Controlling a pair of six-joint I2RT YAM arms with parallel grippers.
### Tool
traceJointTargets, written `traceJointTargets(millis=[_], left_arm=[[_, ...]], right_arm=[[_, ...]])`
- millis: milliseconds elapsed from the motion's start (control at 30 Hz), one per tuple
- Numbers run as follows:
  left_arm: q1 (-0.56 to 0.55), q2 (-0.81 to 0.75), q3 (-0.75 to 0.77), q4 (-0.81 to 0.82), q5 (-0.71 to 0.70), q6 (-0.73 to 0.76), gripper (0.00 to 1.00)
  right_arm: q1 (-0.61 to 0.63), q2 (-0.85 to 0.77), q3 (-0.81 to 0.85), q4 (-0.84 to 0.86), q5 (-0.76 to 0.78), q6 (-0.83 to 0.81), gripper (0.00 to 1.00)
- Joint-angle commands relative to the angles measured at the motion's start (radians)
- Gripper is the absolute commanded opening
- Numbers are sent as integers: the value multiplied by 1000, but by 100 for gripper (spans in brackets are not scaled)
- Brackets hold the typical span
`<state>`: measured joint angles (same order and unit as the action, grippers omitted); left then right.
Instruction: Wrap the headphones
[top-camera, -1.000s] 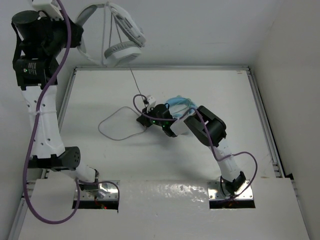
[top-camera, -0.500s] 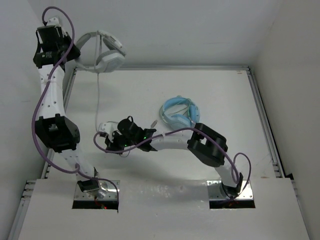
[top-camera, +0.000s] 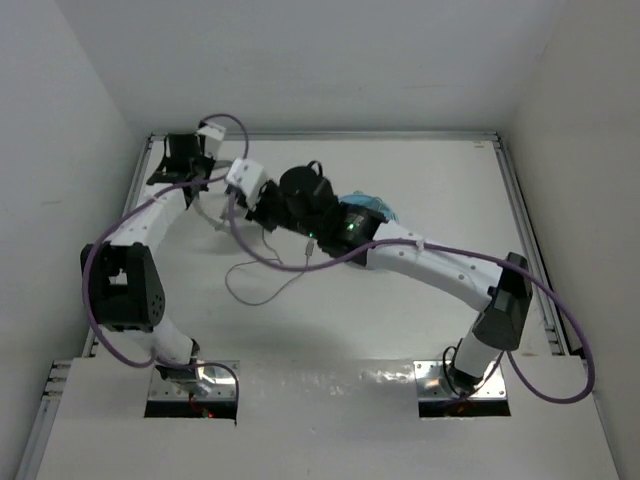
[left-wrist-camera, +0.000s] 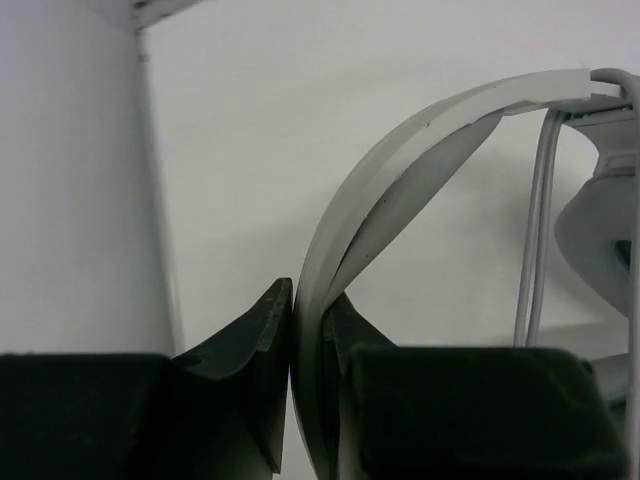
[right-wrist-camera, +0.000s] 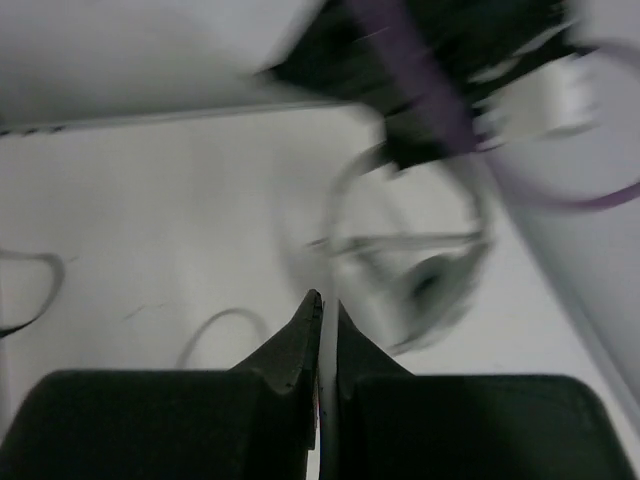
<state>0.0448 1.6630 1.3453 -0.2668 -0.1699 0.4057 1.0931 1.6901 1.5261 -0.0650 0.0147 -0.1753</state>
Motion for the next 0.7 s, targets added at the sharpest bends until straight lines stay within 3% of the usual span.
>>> traceJointTargets(millis=[0,267,500,667], left_arm=[[-52,-212,-87,160,64,183,0],[-63,-405,-111,-229,373,157,0],[-65,-433,-52,-454,550,104,0],[-65,-433,117,-529,631,-8,0]], right_arm=[[-120,-18,127,-41,205,-43,0],[-378,123,330,-24,372,26,0],[-510,268,459,36,245,227,0],[-541,298,346,149,62,275,0]])
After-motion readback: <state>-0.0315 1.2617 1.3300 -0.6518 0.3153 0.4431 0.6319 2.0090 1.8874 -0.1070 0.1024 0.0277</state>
